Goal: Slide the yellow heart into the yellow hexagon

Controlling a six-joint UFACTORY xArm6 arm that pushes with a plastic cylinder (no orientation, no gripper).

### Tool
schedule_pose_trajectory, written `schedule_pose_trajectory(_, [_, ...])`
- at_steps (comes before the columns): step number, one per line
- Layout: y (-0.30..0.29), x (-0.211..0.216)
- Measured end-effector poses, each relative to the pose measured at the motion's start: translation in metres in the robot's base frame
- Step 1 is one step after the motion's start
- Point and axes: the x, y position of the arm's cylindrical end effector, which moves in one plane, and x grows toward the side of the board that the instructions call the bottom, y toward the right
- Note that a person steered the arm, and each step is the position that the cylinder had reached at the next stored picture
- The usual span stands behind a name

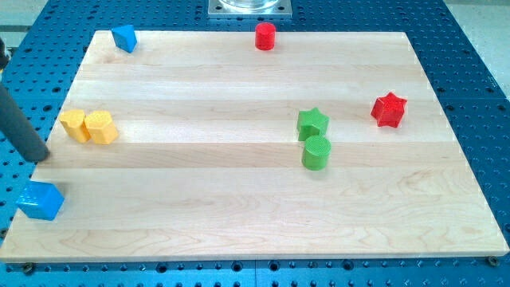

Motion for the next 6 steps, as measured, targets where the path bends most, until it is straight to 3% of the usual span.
schedule_pose_trajectory(2, [0.008,-0.053])
schedule_pose_trajectory(4, [0.03,-0.016])
schedule_pose_trajectory(5, [0.002,0.006])
schedule_pose_trajectory(6, [0.031,0.029])
